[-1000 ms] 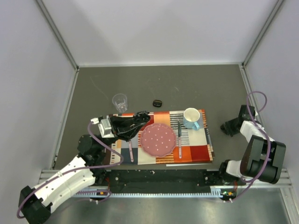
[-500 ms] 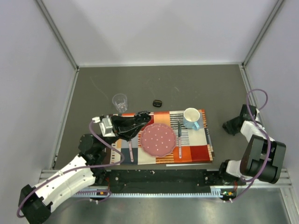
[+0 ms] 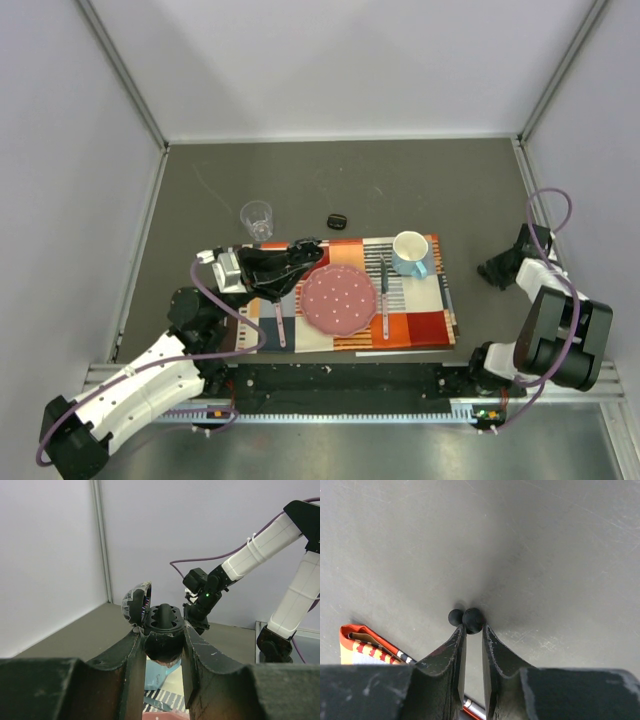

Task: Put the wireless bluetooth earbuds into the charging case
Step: Pick up the earbud from the center of the board.

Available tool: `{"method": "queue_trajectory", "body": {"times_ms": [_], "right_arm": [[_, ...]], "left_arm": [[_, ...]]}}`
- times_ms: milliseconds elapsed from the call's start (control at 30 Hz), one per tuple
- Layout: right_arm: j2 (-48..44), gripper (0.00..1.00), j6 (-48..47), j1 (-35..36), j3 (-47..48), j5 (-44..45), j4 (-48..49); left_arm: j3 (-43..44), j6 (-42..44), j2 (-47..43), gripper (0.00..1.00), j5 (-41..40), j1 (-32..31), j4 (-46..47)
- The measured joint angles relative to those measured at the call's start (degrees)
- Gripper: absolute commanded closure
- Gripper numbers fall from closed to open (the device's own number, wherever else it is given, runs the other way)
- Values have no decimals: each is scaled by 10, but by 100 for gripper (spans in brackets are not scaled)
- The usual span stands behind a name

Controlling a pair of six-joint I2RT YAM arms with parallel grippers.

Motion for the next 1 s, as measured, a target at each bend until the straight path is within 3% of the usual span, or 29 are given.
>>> {"method": "queue_trajectory", "body": {"times_ms": [133,733,1000], "right_arm": [[2,100,-9,-1,0,-6,2],[-5,100,-90,-2,53,-74,-32],[-5,60,-108,-3,61,-79,-54]], "left_arm": [[0,0,0,100,0,0,0],[0,-3,-1,100,0,0,1],[0,-8,-13,100,0,0,0]]}}
